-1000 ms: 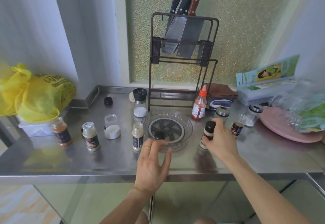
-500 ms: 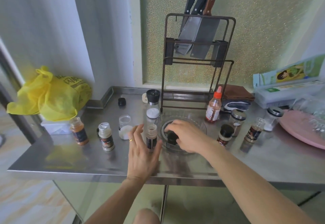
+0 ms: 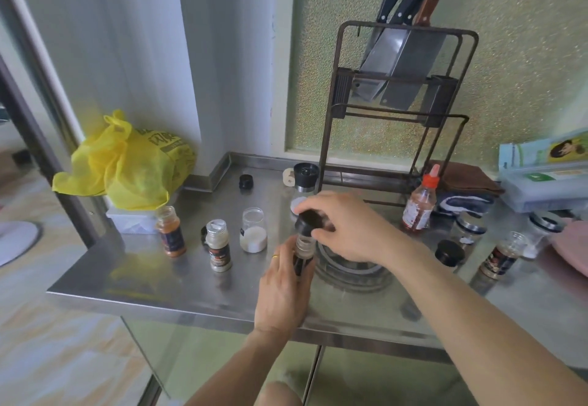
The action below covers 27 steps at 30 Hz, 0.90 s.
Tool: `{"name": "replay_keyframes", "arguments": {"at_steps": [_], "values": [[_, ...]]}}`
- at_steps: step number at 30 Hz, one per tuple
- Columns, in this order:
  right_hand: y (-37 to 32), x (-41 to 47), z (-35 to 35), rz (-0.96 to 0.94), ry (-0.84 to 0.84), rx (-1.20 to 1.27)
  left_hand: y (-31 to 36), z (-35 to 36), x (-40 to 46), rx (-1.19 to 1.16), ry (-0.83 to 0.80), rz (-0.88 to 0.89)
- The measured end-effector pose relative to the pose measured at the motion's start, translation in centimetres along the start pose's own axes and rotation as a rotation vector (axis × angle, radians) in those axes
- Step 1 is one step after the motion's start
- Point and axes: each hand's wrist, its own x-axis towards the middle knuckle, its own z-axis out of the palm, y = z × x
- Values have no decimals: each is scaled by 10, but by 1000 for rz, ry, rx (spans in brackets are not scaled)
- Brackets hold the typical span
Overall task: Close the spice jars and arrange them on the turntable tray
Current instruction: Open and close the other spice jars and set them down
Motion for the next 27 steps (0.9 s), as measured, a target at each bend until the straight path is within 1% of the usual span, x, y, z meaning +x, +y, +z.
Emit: {"name": "replay_keyframes", "arguments": {"at_steps": [4,9,13,16,18,21,25,27], "values": [[-5,2,15,-21,-49,-78,1,-1,-1,7,-14,-19],[0,2,13,-18,-55,-152,3,-4,-2,-10,12,-51],[-3,1,18,34,-101,-169,0,-4,-2,-4,3,-63],[-2,1,23,58,-56,-245,-1,-4,-2,-11,-20,-69],[0,3,22,56,-68,-245,0,-5,-2,-13,-18,-76],[3,7,19,24,-136,-219,1,-6,0,-24,14,-84],[8,8,16,-36,-136,-128,2,-6,-1,-41,14,-62],[8,8,17,-38,-142,-135,0,-5,-1,-29,11,-54]]}}
